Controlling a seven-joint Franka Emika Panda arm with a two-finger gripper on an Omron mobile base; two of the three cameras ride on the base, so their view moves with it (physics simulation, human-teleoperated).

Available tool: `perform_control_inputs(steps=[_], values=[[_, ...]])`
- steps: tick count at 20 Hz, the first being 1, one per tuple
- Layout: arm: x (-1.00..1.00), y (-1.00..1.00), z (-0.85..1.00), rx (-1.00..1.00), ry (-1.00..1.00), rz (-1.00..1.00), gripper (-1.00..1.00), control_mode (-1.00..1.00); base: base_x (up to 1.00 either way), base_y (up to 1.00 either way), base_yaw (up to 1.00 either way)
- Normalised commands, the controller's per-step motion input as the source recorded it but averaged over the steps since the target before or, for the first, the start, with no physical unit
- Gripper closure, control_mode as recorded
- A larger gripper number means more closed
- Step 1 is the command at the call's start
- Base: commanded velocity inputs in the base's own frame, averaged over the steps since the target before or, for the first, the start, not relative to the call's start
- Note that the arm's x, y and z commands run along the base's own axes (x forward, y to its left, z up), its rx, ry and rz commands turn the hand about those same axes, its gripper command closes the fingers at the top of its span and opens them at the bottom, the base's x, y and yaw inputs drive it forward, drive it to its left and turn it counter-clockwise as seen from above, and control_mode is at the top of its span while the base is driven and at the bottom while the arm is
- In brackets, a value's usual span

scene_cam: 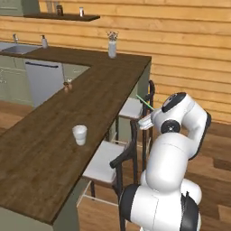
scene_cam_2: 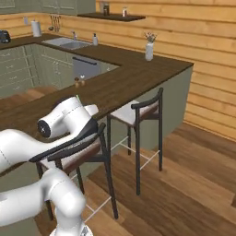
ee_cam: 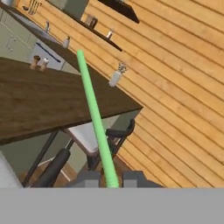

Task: Take a straw from the drawer in front and place it inside the glass cup on the dining counter.

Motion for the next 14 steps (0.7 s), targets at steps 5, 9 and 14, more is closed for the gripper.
perform_control_inputs(steps=[5,9,14], values=[[0.0,0.0,0.0,0.0,0.0,0.0,1.0,1.0,0.01,-0.61,0.6],[0.0,0.0,0.0,0.0,0.0,0.0,1.0,1.0,0.16,-0.69,0.55],[0.0,0.0,0.0,0.0,0.0,0.0,1.0,1.0,0.24,-0.57,0.58]])
